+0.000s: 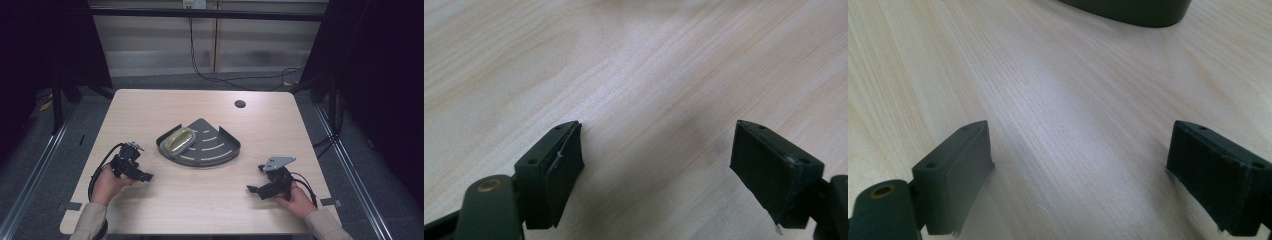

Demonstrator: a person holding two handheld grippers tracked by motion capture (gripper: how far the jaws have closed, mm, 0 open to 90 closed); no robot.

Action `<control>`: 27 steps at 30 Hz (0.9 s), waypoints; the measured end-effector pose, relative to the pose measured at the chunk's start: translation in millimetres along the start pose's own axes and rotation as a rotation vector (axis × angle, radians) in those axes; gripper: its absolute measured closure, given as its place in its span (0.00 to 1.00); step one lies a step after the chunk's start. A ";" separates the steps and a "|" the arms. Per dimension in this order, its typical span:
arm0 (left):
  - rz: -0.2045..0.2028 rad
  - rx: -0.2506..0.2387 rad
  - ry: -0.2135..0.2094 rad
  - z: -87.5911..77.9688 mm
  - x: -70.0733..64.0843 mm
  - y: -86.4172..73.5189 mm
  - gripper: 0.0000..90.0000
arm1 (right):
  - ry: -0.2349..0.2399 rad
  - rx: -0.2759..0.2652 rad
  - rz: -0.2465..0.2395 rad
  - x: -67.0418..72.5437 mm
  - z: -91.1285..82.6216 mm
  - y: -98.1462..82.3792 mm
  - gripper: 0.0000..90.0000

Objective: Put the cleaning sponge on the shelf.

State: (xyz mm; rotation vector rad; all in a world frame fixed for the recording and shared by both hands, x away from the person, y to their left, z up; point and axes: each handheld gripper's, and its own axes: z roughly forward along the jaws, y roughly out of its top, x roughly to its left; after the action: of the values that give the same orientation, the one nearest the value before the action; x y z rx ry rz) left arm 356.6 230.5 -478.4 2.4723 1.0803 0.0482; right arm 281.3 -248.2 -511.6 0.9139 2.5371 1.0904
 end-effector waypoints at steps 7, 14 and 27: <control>0.057 -0.026 0.050 4.5 -6.3 -3.6 0.16 | 0.000 0.000 0.000 0.0 0.0 0.0 0.11; 0.074 -0.066 0.086 10.7 -13.1 -9.4 0.06 | 0.000 0.000 0.000 0.0 0.1 0.0 0.11; 0.065 -0.160 0.095 14.1 -14.0 -20.5 0.00 | 0.001 -0.001 0.002 0.1 0.1 0.0 0.11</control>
State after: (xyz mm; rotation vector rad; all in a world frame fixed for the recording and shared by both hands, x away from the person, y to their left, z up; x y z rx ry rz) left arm 335.7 227.5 -497.5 2.3799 0.9933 0.2635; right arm 281.2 -248.1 -511.7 0.9159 2.5370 1.0926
